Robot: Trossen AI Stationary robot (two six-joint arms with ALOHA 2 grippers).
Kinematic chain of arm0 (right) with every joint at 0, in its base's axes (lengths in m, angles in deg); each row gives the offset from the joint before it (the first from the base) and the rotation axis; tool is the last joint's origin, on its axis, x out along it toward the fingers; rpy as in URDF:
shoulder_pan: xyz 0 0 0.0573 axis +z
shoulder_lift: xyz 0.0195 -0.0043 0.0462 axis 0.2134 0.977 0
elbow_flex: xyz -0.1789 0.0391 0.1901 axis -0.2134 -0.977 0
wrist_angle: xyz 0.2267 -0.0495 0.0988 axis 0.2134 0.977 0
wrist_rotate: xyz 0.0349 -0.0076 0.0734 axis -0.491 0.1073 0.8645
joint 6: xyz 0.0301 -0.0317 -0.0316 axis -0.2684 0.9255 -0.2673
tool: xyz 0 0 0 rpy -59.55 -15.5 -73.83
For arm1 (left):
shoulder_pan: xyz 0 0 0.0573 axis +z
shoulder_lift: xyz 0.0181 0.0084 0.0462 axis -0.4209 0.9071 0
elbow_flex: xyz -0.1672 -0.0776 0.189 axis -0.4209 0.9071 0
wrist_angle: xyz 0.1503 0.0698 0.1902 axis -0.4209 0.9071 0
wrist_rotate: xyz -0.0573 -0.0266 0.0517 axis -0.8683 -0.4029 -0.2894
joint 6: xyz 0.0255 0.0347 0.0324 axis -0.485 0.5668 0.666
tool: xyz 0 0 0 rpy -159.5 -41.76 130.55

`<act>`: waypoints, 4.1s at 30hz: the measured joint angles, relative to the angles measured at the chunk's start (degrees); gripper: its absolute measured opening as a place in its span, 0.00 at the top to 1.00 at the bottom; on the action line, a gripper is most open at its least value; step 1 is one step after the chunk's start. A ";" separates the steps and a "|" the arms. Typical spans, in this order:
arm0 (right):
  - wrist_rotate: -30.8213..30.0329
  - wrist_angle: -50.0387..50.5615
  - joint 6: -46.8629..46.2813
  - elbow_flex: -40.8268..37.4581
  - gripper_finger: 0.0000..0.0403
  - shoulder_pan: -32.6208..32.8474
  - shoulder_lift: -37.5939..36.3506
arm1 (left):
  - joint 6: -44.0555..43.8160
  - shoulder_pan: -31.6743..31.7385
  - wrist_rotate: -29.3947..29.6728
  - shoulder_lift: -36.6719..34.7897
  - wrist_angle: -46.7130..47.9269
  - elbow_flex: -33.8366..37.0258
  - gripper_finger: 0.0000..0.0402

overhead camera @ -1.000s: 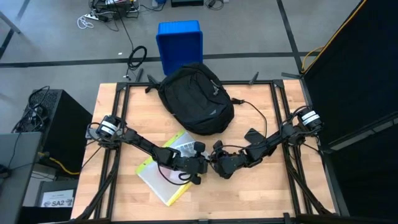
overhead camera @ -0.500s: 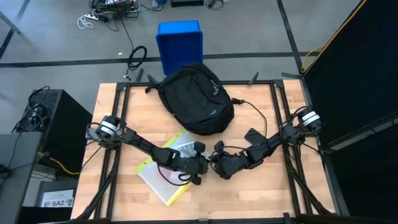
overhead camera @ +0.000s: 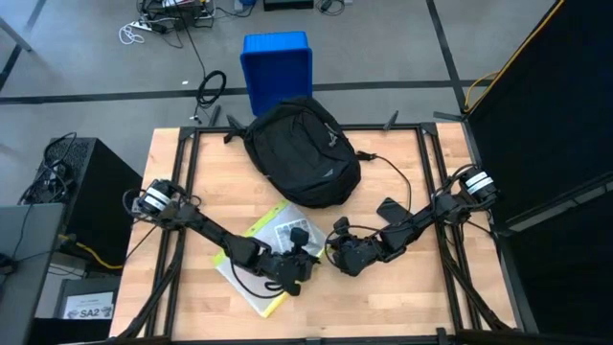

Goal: Unpack backpack
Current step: Close the yellow zip bag

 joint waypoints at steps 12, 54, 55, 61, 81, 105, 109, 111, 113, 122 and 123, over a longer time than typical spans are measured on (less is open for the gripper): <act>1.68 -1.62 -3.01 -0.02 1.00 0.81 0.00 | -1.76 -0.33 -0.58 -0.17 -0.15 -0.72 1.00; 2.66 -8.78 -12.23 2.38 1.00 -0.26 -0.15 | -17.99 -2.64 0.73 2.28 2.30 -0.70 0.49; 2.76 -8.84 -12.63 2.38 1.00 -0.35 -0.15 | -14.17 -3.01 1.93 2.28 1.91 -0.70 0.49; 4.70 -9.02 -15.06 2.38 1.00 -1.25 -0.17 | 4.92 -5.01 5.77 2.58 -3.51 -0.70 0.49; 9.07 -9.72 -18.96 2.43 1.00 -2.64 -0.20 | 25.66 -3.85 12.34 13.10 11.79 -13.16 0.50; 11.48 -12.81 -21.18 2.43 1.00 -2.91 -0.20 | 26.93 -3.71 18.54 13.10 23.84 -16.09 0.50; 11.58 -12.95 -21.18 2.40 1.00 -2.91 -0.20 | 26.94 -3.54 18.78 13.10 23.81 -16.09 0.51; 11.72 -12.95 -21.54 2.40 1.00 -2.92 -0.17 | 26.93 -3.39 18.86 13.10 23.80 -16.09 0.54; 12.02 -13.00 -22.17 2.38 1.00 -3.30 -0.17 | 26.93 -3.33 19.00 13.10 23.73 -16.09 0.57; 13.51 -13.37 -22.87 2.38 1.00 -4.14 -0.17 | 22.38 -3.24 19.52 13.08 22.64 -16.11 0.72; 13.53 -13.41 -23.21 2.38 1.00 -4.25 -0.17 | 19.93 -3.40 19.81 12.95 22.74 -16.37 0.73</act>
